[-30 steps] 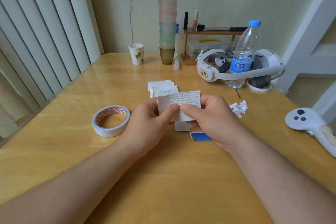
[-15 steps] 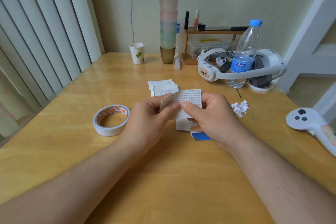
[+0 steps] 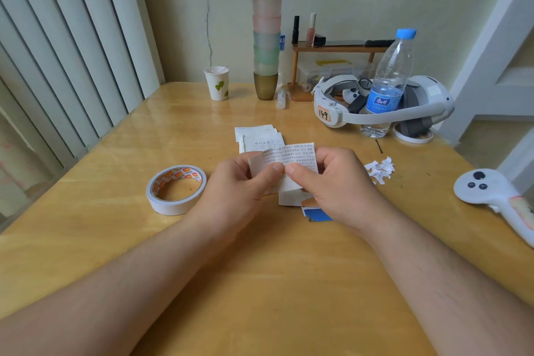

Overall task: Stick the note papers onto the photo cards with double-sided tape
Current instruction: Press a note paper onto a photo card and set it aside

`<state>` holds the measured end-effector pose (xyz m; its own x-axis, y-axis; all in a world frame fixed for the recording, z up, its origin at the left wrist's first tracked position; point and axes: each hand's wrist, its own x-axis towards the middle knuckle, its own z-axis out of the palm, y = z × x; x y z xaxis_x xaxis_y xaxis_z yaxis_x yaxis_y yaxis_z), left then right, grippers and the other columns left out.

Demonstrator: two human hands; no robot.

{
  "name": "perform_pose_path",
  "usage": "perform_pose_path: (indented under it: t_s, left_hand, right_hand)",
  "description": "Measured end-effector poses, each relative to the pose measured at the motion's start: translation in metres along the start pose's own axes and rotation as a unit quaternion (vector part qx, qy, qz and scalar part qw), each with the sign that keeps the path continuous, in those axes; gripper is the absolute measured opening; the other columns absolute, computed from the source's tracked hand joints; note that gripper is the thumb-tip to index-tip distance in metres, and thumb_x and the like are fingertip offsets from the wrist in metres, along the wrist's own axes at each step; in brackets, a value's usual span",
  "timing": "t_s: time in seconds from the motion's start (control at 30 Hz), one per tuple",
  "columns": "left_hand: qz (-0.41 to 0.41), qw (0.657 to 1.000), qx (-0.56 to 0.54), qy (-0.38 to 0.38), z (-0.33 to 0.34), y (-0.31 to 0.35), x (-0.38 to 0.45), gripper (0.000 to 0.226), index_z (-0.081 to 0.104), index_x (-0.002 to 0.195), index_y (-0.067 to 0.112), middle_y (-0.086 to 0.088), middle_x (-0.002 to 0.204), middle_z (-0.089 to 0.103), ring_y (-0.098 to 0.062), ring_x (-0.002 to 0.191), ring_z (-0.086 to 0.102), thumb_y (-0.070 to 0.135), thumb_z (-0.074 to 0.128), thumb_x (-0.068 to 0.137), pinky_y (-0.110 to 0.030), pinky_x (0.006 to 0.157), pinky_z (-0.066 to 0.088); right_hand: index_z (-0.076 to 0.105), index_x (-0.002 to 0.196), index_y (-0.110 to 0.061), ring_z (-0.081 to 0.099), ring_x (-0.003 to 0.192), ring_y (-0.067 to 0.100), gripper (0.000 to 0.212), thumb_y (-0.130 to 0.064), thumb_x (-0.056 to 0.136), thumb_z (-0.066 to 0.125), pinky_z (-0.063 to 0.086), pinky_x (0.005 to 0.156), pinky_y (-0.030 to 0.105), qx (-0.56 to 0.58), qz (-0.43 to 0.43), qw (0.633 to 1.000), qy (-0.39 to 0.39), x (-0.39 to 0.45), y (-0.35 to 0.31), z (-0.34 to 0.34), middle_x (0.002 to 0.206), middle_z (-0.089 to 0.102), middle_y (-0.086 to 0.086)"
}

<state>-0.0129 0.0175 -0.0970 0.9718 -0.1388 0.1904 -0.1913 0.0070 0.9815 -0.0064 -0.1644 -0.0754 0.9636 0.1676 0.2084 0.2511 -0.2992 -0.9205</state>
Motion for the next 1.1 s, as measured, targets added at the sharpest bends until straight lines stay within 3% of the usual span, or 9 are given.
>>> perform_pose_path:
  t_s: [0.13,0.27,0.4,0.47,0.57,0.7,0.83,0.97,1.1]
  left_hand:
    - [0.035,0.992,0.120,0.015,-0.0050,0.0014,-0.0017,0.015,0.078,0.111,0.024,0.008,0.108,0.081,-0.018,0.107,0.075,0.026,0.064,0.105,-0.051,0.099,0.057]
    - [0.053,0.982,0.179,-0.002,-0.0034,0.0027,-0.0047,0.016,0.077,0.111,0.030,0.014,0.104,0.080,-0.014,0.102,0.075,0.034,0.063,0.105,-0.045,0.093,0.059]
    - [0.069,0.970,0.231,0.008,-0.0016,0.0037,-0.0044,0.012,0.077,0.103,0.029,0.029,0.068,0.068,0.007,0.062,0.060,0.034,0.065,0.103,-0.010,0.057,0.041]
    - [0.065,0.968,0.240,0.018,0.0003,0.0050,-0.0057,0.012,0.076,0.102,0.029,0.026,0.055,0.058,0.004,0.050,0.049,0.035,0.067,0.102,-0.010,0.051,0.033]
    - [0.071,0.967,0.239,0.047,-0.0033,0.0031,-0.0044,0.011,0.078,0.101,0.032,0.017,0.062,0.066,-0.003,0.055,0.049,0.038,0.068,0.101,-0.020,0.056,0.039]
    - [0.042,0.986,0.156,0.032,-0.0053,0.0018,-0.0024,0.014,0.079,0.104,0.027,0.004,0.090,0.080,-0.011,0.076,0.068,0.034,0.067,0.102,-0.031,0.071,0.055]
    - [0.032,0.995,0.095,0.008,-0.0014,0.0052,-0.0036,0.015,0.078,0.109,0.020,0.005,0.098,0.081,-0.004,0.084,0.071,0.025,0.064,0.104,-0.019,0.075,0.053]
    - [0.004,1.000,0.001,-0.024,0.0016,0.0056,-0.0021,0.020,0.074,0.119,0.011,-0.003,0.116,0.079,-0.023,0.112,0.075,0.015,0.059,0.106,-0.045,0.103,0.056]
    - [0.032,0.999,0.017,-0.021,-0.0024,0.0045,-0.0006,0.017,0.073,0.117,0.013,-0.006,0.114,0.080,-0.025,0.110,0.075,0.015,0.061,0.105,-0.046,0.102,0.056]
  right_hand:
    - [0.079,0.104,-0.031,0.076,0.094,0.009,0.013,-0.022,0.097,0.073,0.062,0.089,0.042,0.018,0.005,1.000,-0.023,0.0001,0.0035,-0.0047,0.099,0.080,-0.014]
    - [0.079,0.091,-0.033,0.072,0.078,0.002,0.014,-0.021,0.096,0.074,0.057,0.070,0.028,-0.008,-0.023,0.999,-0.026,0.0005,0.0020,-0.0065,0.083,0.078,-0.015]
    - [0.072,0.073,-0.031,0.050,0.053,0.001,0.021,-0.025,0.094,0.074,0.040,0.052,0.020,-0.094,-0.049,0.994,-0.007,0.0003,0.0025,-0.0077,0.057,0.063,-0.020]
    - [0.073,0.075,-0.033,0.052,0.055,0.001,0.022,-0.022,0.095,0.072,0.040,0.053,0.018,-0.086,-0.056,0.995,-0.006,0.0004,0.0022,-0.0069,0.058,0.063,-0.023]
    - [0.076,0.090,-0.038,0.060,0.063,-0.002,0.017,-0.023,0.098,0.071,0.046,0.059,0.015,-0.069,-0.053,0.996,-0.019,0.0009,0.0046,-0.0066,0.067,0.068,-0.028]
    - [0.079,0.111,-0.031,0.074,0.091,0.002,0.017,-0.030,0.094,0.077,0.063,0.084,0.039,-0.033,-0.017,0.999,-0.017,0.0012,0.0066,-0.0061,0.099,0.079,-0.020]
    - [0.080,0.109,-0.029,0.077,0.092,0.012,0.014,-0.029,0.096,0.074,0.064,0.083,0.049,-0.034,0.000,0.999,-0.005,0.0019,0.0058,-0.0046,0.098,0.080,-0.016]
    - [0.079,0.113,-0.024,0.077,0.095,0.012,0.018,-0.026,0.096,0.075,0.063,0.086,0.049,-0.003,0.009,1.000,-0.007,0.0038,0.0077,-0.0038,0.101,0.080,-0.013]
    - [0.080,0.111,-0.026,0.077,0.092,0.012,0.018,-0.027,0.093,0.078,0.063,0.087,0.045,0.015,0.010,1.000,-0.001,0.0035,0.0082,-0.0031,0.099,0.080,-0.011]
